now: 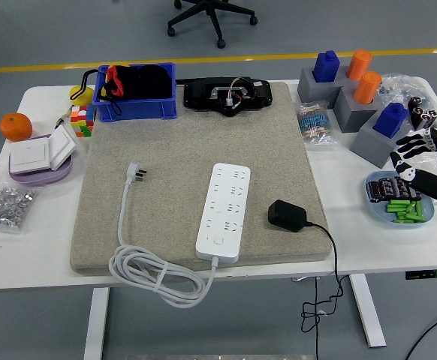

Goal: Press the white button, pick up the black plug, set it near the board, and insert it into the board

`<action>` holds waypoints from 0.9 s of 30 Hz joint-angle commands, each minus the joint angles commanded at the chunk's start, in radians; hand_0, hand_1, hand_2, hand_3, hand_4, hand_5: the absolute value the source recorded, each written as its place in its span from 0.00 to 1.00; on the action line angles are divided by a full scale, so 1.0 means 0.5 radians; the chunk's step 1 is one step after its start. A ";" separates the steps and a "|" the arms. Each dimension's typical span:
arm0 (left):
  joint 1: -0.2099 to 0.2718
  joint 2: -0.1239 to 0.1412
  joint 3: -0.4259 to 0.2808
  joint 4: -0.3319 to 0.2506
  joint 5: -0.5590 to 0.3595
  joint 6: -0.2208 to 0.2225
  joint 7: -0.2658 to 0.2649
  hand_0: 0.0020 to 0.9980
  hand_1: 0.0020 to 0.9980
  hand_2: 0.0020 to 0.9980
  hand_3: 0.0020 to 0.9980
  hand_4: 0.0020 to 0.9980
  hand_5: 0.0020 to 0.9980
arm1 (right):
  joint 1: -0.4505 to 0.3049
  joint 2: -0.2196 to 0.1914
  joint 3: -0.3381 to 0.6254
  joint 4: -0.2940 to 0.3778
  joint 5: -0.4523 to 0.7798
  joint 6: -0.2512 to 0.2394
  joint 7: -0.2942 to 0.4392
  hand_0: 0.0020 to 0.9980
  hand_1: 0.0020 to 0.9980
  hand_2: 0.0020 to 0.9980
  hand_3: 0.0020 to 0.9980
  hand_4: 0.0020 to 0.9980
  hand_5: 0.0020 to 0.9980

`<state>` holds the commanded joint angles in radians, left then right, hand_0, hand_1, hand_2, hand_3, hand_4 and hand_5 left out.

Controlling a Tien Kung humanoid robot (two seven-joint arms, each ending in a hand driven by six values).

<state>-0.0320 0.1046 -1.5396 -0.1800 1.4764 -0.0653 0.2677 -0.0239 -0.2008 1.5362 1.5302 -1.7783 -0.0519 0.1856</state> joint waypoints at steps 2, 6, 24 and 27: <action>0.000 0.000 0.001 0.000 -0.001 0.000 -0.001 0.71 0.70 0.67 0.71 0.72 0.30 | 0.003 -0.004 -0.043 0.005 0.014 0.011 -0.012 0.57 0.48 0.52 0.60 0.75 0.21; 0.000 0.001 -0.012 0.000 0.014 0.000 0.003 0.71 0.70 0.67 0.71 0.72 0.30 | 0.010 -0.023 -0.206 0.052 0.068 0.044 -0.067 0.57 0.48 0.52 0.60 0.75 0.21; -0.003 -0.002 -0.008 0.000 0.013 -0.001 0.005 0.71 0.70 0.67 0.71 0.72 0.30 | 0.166 -0.139 -0.985 0.238 0.182 0.157 -0.301 0.37 0.25 0.29 0.61 0.72 0.22; -0.005 -0.001 -0.007 0.000 0.012 -0.001 0.005 0.71 0.70 0.67 0.71 0.72 0.30 | 0.209 -0.148 -1.078 0.246 0.118 0.171 -0.366 0.23 0.13 0.21 0.61 0.74 0.25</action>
<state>-0.0348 0.1042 -1.5431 -0.1800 1.4826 -0.0659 0.2703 0.0808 -0.2747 0.9973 1.6533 -1.7195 0.0337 0.0023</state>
